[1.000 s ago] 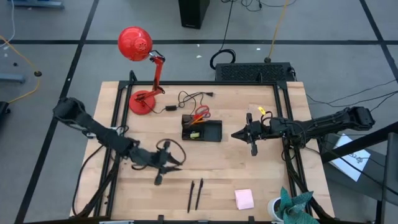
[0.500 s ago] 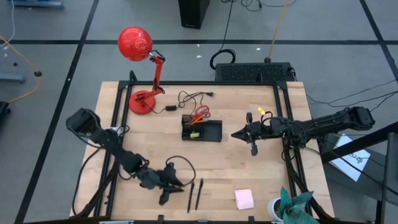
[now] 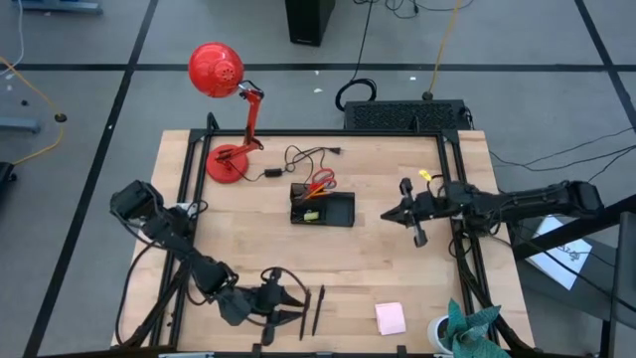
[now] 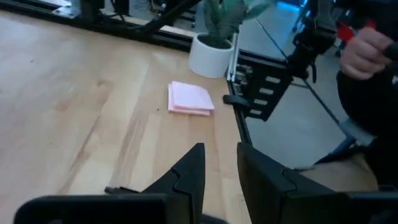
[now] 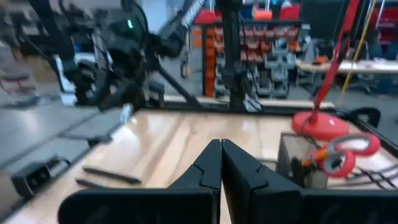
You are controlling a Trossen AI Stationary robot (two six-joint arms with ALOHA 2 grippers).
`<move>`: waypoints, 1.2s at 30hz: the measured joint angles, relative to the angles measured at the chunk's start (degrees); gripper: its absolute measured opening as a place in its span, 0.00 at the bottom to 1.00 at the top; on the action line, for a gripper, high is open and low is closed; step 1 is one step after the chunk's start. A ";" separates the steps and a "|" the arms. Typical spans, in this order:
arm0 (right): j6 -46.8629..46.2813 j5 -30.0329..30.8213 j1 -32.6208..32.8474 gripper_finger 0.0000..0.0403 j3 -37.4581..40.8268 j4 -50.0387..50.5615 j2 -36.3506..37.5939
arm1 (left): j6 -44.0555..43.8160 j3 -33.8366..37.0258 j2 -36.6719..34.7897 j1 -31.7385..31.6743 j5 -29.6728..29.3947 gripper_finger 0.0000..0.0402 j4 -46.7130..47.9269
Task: Pick and place office supplies into organizer
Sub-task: Put the black ballpen into the black desk organizer
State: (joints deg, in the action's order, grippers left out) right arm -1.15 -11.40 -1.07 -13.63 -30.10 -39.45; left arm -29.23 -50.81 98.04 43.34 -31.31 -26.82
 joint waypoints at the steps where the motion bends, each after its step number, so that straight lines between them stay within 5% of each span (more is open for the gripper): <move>1: -0.69 -1.68 -0.73 0.00 0.51 0.24 1.60 | -0.99 -0.44 0.00 -0.22 -0.03 0.24 0.35; 7: -0.77 -3.89 -2.71 0.00 1.62 0.19 5.73 | -15.59 -8.09 0.73 -2.29 -0.08 0.24 18.51; 14: 0.33 -3.87 -4.15 0.00 1.57 0.41 6.72 | -25.35 -30.61 9.10 -2.28 2.08 0.24 46.88; 21: 1.40 -3.83 -5.91 0.00 1.57 2.18 6.79 | -53.59 -49.17 19.65 -4.44 10.14 0.24 74.74; 26: 1.86 -3.83 -7.21 0.00 1.57 2.05 6.81 | -65.75 -50.67 25.82 -6.34 22.22 0.24 79.12; 36: 0.18 -3.91 -7.59 0.00 1.57 2.10 6.83 | -61.45 -50.77 27.15 -9.07 25.40 0.24 76.47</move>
State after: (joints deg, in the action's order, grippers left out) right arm -0.97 -15.31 -8.67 -12.05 -28.00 -32.62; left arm -90.69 -101.58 125.19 34.27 -5.91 49.65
